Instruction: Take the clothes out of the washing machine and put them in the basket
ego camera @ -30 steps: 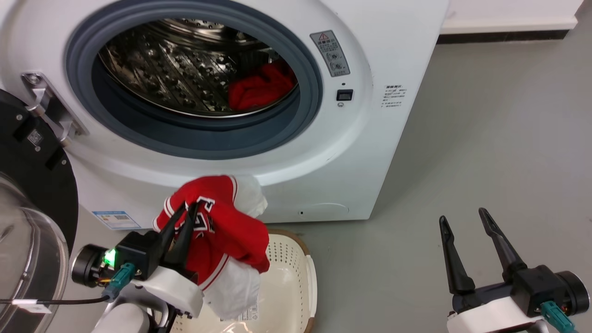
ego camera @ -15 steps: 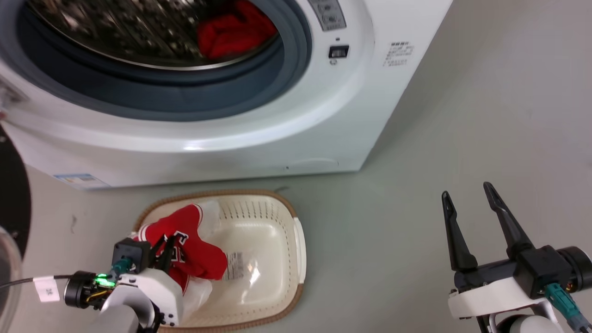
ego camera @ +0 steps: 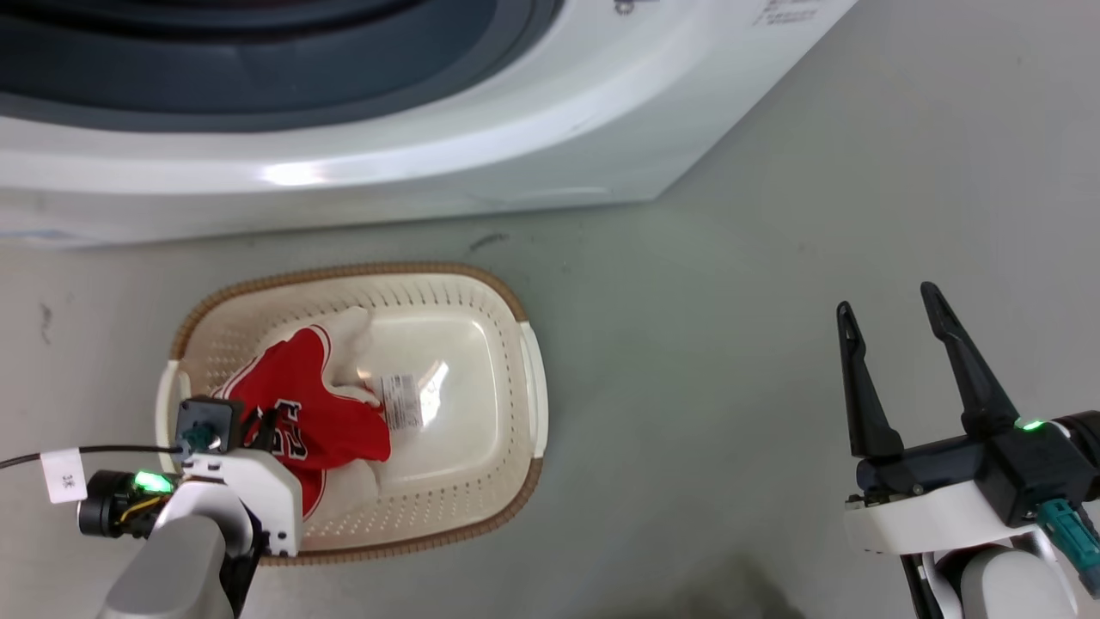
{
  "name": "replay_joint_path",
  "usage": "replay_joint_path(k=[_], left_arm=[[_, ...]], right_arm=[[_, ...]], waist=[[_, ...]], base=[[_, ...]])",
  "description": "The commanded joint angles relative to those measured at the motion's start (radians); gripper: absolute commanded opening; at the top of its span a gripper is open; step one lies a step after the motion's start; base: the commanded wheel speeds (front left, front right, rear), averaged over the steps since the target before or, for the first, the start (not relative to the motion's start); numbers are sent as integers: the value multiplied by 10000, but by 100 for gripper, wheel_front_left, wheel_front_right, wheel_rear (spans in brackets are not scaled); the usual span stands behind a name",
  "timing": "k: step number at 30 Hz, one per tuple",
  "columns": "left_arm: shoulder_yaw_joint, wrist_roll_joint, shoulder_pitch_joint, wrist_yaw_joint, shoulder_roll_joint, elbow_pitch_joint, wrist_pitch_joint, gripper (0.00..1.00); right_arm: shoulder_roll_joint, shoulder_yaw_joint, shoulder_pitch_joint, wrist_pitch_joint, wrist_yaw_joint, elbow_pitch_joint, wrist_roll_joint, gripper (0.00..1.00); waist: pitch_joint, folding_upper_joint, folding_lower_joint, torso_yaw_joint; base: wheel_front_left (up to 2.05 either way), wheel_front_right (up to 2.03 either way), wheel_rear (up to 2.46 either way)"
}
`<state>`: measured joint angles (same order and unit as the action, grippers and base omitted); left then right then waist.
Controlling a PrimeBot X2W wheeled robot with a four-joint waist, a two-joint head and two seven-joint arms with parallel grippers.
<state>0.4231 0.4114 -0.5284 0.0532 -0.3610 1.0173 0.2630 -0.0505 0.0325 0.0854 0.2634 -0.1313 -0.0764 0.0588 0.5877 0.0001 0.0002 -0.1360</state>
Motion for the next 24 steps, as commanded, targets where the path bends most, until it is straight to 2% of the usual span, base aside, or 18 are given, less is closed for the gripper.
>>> replay_joint_path(k=[1,10,16,17,18,19,24], left_arm=[[-35,-49,-236,13,59,114,25,0],[-407,-234,-1131,13,236,771,26,0],[-583,-423,-1486,93,261,700,26,0],[-617,-447,-1488,138,273,700,26,19],[-625,-478,-1484,185,309,721,26,90],[-643,-471,-1481,237,339,791,26,100],[-777,-502,-1502,415,313,880,26,100]], right_arm=[[2,-38,143,19,10,-62,53,100],[4,-226,265,19,10,-489,129,100],[4,-370,390,19,10,-484,66,100],[4,-373,400,21,10,-442,78,100],[4,-369,408,21,10,-391,92,100],[4,-352,415,19,10,-344,95,100],[2,-225,493,21,10,-142,37,100]], waist=[[519,-1,-2,-97],[1626,-1,-2,73],[1885,-1,-2,124],[1870,-1,-2,124],[1833,-1,-2,124],[1782,-1,-2,125],[1354,-1,-2,118]], base=[[0,0,0],[0,0,0],[0,0,0],[0,0,0],[0,0,0],[0,0,0],[0,0,0]])
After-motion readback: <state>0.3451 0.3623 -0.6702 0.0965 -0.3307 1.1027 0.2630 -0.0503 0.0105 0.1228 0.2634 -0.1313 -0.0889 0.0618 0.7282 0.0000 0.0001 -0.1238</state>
